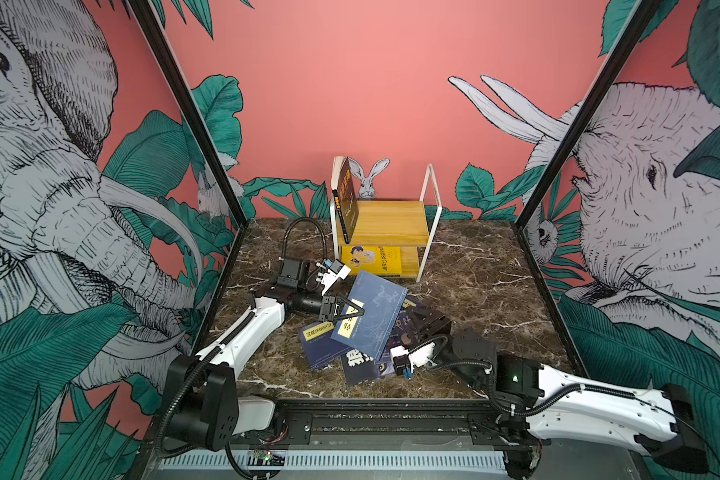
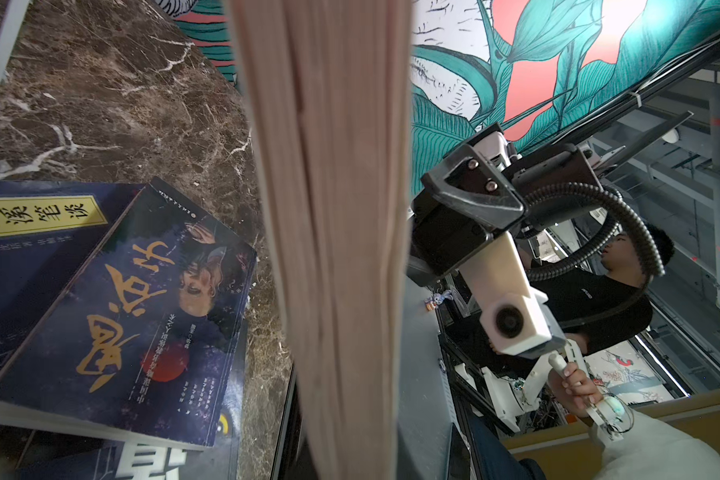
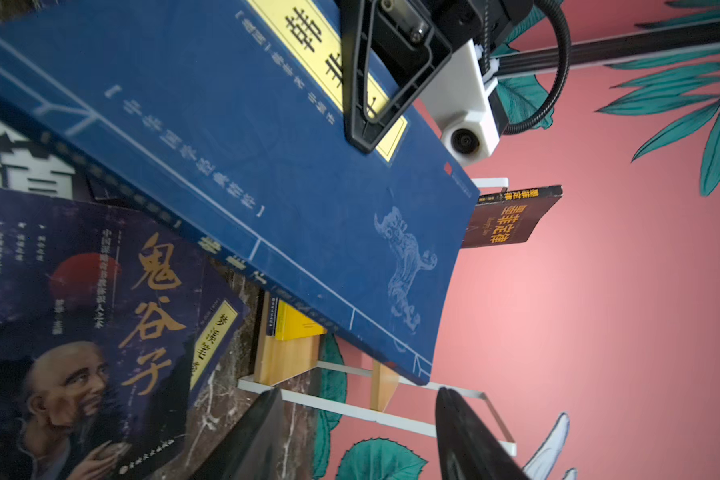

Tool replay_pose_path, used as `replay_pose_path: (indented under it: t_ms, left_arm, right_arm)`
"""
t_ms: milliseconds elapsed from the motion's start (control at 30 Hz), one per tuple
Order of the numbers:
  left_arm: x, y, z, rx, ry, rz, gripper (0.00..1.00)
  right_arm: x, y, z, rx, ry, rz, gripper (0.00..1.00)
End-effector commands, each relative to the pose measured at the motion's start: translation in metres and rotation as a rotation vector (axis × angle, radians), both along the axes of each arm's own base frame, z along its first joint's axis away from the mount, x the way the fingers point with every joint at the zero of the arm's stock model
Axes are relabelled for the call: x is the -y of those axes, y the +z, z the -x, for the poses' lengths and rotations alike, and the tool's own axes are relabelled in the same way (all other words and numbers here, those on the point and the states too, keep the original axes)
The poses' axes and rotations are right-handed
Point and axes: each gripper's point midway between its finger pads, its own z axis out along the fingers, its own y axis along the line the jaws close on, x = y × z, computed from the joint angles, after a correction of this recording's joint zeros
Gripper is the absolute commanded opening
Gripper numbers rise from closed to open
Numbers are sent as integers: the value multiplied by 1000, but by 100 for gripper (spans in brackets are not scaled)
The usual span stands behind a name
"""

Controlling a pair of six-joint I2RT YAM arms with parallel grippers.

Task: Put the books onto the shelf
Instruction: 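Lift the dark blue book off the pile with the right gripper, then carry the held dark blue book to the shelf's lower tier with the right gripper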

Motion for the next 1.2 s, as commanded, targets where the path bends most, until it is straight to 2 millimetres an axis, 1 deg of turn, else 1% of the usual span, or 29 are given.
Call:
replay_pose_path:
  t_ms: [0, 100, 167, 233, 300, 400, 500, 567, 600, 667, 833, 900, 933, 1000, 1033, 1067, 1167]
  left_arm:
    - [1, 8, 7, 31, -39, 46, 0]
    - [2, 7, 5, 15, -39, 44, 0]
    - [2, 10, 7, 11, -48, 52, 0]
    - [3, 8, 9, 15, -54, 52, 0]
    - [5, 4, 10, 10, -58, 44, 0]
    - [5, 5, 13, -22, -70, 52, 0]
    - [7, 3, 19, -20, -87, 57, 0]
    - [8, 1, 21, -22, -91, 52, 0]
    - [8, 2, 21, -29, -93, 52, 0]
    - [8, 1, 22, -37, -98, 53, 0]
    - [10, -5, 20, -17, -83, 26, 0]
    - [10, -7, 20, 12, -66, 3, 46]
    - [9, -8, 21, 38, -63, -4, 58]
    - [7, -14, 22, 76, -55, -20, 72]
    - [7, -17, 22, 86, -45, -33, 77]
    - [5, -21, 20, 98, -28, -60, 85]
    - [-3, -38, 14, 177, 26, -174, 93]
  right_arm:
    - [-2, 14, 0, 128, -1, 92, 59]
    - [-7, -3, 10, 119, 44, 181, 58]
    - [-11, -12, 15, 107, 71, 207, 59]
    - [-17, -19, 16, 108, 89, 226, 58]
    - [-25, -20, 15, 124, 97, 220, 58]
    - [-38, -12, 16, 149, 108, 183, 57]
    - [-45, -17, 15, 163, 121, 202, 56]
    - [-48, -23, 14, 165, 122, 214, 54]
    - [-50, -23, 15, 165, 127, 213, 52]
    - [-54, -23, 16, 165, 137, 206, 45]
    - [-59, -25, 13, 170, 132, 217, 19]
    - [-59, -22, 14, 159, 129, 195, 9]
    - [-58, -23, 13, 152, 122, 186, 6]
    - [-57, -29, 11, 151, 104, 199, 1]
    - [-57, -31, 10, 152, 99, 207, 0]
    - [-57, -32, 9, 148, 94, 200, 0]
    - [-54, -38, 9, 133, 79, 188, 0]
